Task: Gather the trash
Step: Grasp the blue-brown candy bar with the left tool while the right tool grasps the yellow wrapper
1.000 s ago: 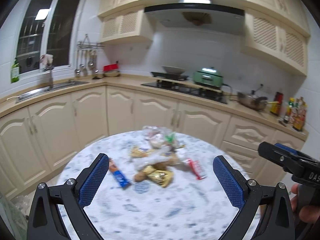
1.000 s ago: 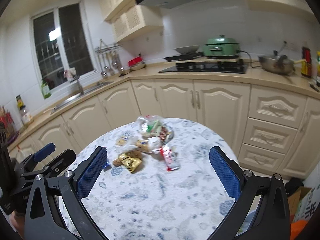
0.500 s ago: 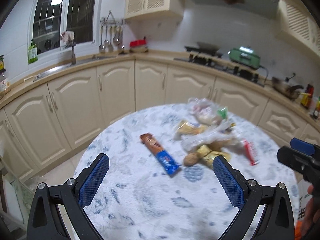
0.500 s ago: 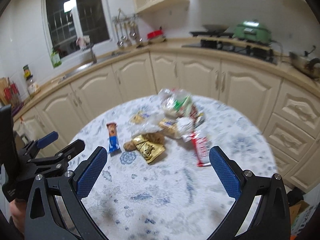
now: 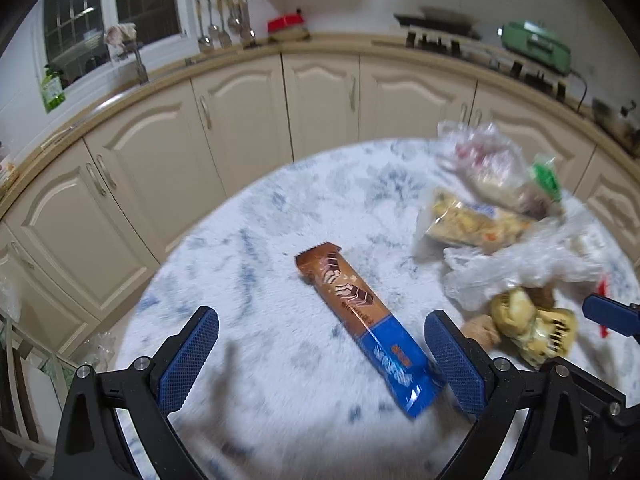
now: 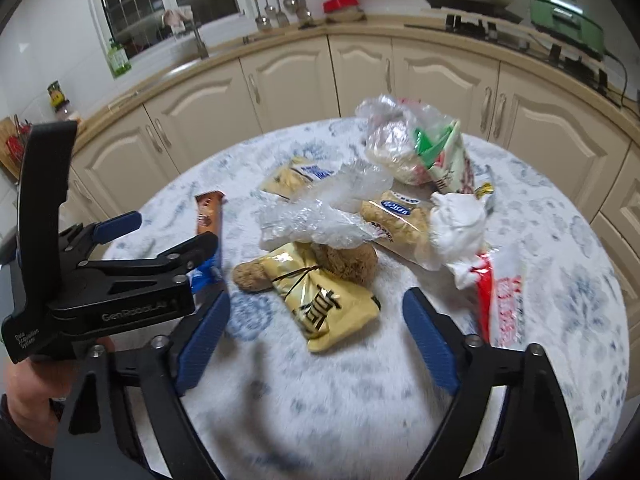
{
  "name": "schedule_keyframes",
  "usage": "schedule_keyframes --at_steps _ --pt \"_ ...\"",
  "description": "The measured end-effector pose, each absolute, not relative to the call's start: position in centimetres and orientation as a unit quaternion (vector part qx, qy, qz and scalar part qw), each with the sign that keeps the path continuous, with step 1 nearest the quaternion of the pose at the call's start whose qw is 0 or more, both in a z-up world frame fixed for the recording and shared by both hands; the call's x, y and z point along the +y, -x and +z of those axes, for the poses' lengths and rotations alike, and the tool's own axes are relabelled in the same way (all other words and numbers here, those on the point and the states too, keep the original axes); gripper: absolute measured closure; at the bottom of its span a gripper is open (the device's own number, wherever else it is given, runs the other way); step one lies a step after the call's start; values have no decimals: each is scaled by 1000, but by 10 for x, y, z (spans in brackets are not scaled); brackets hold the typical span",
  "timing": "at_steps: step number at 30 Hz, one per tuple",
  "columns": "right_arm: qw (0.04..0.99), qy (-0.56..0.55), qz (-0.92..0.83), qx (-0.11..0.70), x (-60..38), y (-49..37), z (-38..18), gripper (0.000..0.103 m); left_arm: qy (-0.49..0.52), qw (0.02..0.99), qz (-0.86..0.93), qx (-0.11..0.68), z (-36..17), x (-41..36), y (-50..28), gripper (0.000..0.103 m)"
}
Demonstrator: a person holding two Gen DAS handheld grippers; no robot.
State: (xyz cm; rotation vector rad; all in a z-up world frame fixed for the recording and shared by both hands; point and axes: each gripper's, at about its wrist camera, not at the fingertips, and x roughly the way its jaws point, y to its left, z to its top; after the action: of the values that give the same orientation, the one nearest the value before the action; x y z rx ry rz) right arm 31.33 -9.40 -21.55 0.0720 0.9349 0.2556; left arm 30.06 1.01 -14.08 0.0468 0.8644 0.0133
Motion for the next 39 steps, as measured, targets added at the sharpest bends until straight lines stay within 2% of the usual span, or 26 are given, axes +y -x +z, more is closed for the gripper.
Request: schedule_keyframes --at_steps 2,3,4,5,6,7,9,10,12,14,18,20,22,23,24,25,26,27,28,39 --pt "879 -30 121 459 -93 -323 -224 29 -25 897 1 442 -151 8 -323 9" --pt "878 -28 122 462 -91 -326 -228 35 -5 898 -12 440 -149 11 -330 17" --pt "877 -26 122 464 -90 -329 -232 40 -5 898 -15 440 -151 12 -334 20" --pt "876 -25 122 465 -89 -330 -234 41 -5 898 -22 439 -151 12 -338 24" --pt "880 -17 120 459 -86 -330 -236 43 -6 899 -33 437 -151 11 -343 34" --pt "880 -12 119 459 -84 -330 -236 48 -9 900 -41 434 -151 10 -344 39" --pt "881 -11 119 457 -84 -328 -236 54 -11 900 -62 431 -151 9 -348 59" --pt "881 -10 120 457 -84 -326 -236 60 -15 899 -75 431 -151 8 -351 64" --pt "881 -13 124 457 -85 -322 -234 71 -15 897 -92 433 -151 9 -349 80" --pt "880 -17 126 457 -86 -313 -233 72 3 890 -131 437 -152 13 -349 87" --pt "880 -17 127 458 -88 -309 -232 69 -5 889 -148 433 -154 14 -346 87" --pt "882 -15 120 456 -88 -311 -232 58 -7 892 -143 430 -153 14 -345 86" --pt "880 -19 118 459 -89 -319 -234 54 -17 892 -138 430 -153 7 -347 82" --pt "881 -21 120 457 -90 -322 -233 53 -22 892 -136 431 -152 4 -350 75" --pt "881 -22 124 455 -88 -325 -233 53 -27 892 -134 431 -153 2 -358 71" --pt "879 -19 127 459 -86 -328 -234 56 -30 892 -138 429 -154 -1 -361 71" --pt "880 -14 125 458 -84 -327 -233 61 -36 893 -141 426 -155 -4 -366 73" --pt "880 -12 127 458 -83 -327 -232 71 -38 893 -142 426 -156 -9 -368 81" --pt "879 -14 130 458 -82 -325 -232 71 -32 890 -150 429 -157 -8 -372 87" --pt "885 -64 127 444 -102 -269 -222 72 14 894 -161 419 -159 13 -342 88"
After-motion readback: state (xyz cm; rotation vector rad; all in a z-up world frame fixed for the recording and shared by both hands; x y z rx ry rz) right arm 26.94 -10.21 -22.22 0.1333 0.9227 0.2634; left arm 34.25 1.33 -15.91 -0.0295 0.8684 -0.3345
